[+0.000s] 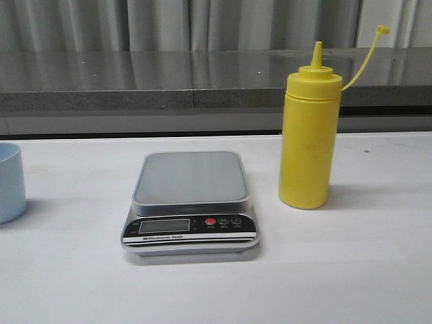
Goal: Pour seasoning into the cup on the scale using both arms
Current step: 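Move the left gripper down over the light blue cup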
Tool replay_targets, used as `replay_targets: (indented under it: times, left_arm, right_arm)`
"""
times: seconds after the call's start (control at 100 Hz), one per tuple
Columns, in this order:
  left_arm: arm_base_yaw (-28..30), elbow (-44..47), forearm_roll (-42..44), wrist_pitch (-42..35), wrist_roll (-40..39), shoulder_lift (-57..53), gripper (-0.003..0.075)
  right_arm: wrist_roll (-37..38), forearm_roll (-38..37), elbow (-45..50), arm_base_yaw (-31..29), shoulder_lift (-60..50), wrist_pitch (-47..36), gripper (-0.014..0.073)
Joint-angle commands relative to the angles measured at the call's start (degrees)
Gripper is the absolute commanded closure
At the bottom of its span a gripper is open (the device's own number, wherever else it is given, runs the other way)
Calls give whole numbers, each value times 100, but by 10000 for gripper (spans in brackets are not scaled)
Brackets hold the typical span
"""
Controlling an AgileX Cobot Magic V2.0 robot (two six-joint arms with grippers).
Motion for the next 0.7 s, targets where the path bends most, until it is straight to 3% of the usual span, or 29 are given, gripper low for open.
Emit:
replay_targets:
  times: [0.0,0.32,0.69]
  left_arm:
    - [4,-816,-50,285,-65,847,740]
    - [4,-2772,111,1878,-65,3459,740]
    - [4,-3913,646,2283,-65,5227,740]
  right_arm:
    - [-29,-13,-128,-18,-107,-469,661]
    - [-29,-13,-128,-18,-107,-469,661]
    - [-29,-13,-128,-18,-107,-469,661]
